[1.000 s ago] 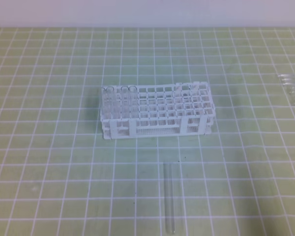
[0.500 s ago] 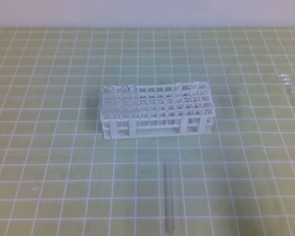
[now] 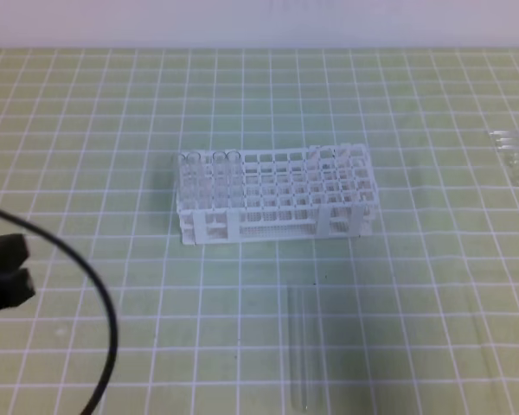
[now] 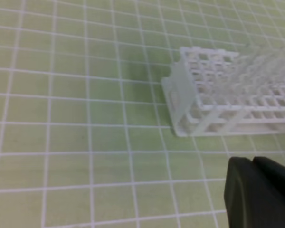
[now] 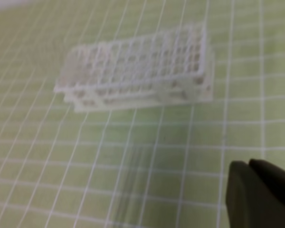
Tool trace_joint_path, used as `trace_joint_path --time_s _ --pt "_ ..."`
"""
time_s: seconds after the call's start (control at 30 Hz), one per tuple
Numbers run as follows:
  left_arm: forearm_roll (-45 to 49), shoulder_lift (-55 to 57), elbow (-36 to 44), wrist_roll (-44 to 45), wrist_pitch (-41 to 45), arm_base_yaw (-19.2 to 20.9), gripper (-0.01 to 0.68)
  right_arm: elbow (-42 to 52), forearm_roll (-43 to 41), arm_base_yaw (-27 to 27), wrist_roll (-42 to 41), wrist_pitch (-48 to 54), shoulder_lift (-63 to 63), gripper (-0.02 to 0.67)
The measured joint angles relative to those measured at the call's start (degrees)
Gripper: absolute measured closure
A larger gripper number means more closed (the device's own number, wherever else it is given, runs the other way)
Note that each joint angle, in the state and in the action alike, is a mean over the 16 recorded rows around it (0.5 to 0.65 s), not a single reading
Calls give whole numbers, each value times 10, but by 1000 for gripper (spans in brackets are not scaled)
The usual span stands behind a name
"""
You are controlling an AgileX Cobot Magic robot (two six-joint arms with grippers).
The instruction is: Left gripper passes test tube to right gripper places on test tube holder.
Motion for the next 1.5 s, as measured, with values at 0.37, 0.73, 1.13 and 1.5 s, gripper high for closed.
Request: trace_joint_path --time_s 0.37,0.73,1.13,1.5 --pt "-86 173 -79 78 11 -140 675 -68 14 7 -42 92 126 664" --pt "7 370 -197 -108 33 -319 674 -74 -18 12 -48 106 139 664" --pt "79 518 -333 -224 154 -380 674 -74 -43 13 -47 108 139 664" --pt "165 565 -384 -282 211 -406 606 -74 -53 29 -47 102 139 664"
